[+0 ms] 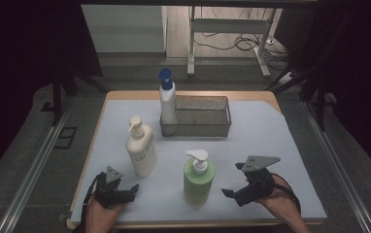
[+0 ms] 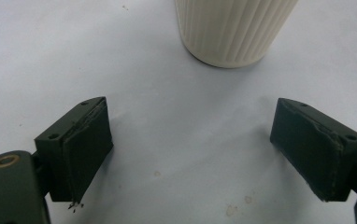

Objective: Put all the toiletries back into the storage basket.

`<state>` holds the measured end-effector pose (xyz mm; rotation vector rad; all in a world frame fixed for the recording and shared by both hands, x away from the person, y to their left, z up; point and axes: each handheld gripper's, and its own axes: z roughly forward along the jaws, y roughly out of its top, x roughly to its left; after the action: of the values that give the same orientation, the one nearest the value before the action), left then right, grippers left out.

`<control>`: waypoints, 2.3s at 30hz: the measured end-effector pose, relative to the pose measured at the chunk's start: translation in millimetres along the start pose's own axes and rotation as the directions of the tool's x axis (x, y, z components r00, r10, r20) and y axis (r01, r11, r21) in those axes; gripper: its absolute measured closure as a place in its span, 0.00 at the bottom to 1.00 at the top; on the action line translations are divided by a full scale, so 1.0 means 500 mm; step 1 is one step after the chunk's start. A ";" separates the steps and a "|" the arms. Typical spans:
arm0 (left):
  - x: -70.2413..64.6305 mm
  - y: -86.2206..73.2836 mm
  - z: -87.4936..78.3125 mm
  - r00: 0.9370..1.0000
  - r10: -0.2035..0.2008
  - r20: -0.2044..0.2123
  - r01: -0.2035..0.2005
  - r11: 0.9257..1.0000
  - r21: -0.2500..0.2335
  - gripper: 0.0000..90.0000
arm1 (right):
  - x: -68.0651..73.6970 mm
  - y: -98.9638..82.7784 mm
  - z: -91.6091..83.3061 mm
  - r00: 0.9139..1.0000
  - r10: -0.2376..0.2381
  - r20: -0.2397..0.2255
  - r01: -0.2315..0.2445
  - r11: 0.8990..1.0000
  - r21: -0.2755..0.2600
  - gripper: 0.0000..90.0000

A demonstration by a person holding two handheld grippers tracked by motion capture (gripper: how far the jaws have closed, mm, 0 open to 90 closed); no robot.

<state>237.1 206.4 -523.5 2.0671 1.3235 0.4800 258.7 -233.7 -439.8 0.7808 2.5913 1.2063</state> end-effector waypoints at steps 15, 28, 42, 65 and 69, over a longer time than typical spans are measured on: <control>0.000 0.000 0.000 1.000 -0.001 0.000 0.001 1.000 0.000 0.14 | 0.053 0.034 0.029 0.994 -0.013 -0.109 0.012 1.000 -0.014 0.00; 0.000 0.000 0.000 1.000 0.001 0.000 -0.001 1.000 0.001 0.14 | 0.090 0.084 0.057 0.992 -0.059 -0.112 0.054 0.997 -0.049 0.00; 0.000 0.000 0.000 1.000 0.001 0.001 -0.001 1.000 0.003 0.14 | 0.108 0.109 0.088 0.993 -0.077 -0.091 0.071 0.995 -0.070 0.06; 0.000 0.001 0.000 1.000 0.001 0.001 -0.001 1.000 0.003 0.14 | 0.121 0.116 0.083 0.995 -0.089 -0.039 0.087 0.995 -0.040 0.13; 0.000 0.000 0.000 1.000 0.000 0.001 0.000 1.000 0.002 0.14 | 0.118 0.119 0.080 0.996 -0.082 -0.031 0.081 0.996 -0.037 0.13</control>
<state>237.3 206.5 -523.2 2.0689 1.3243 0.4778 246.2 -144.3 -417.6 0.6468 2.5925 1.2484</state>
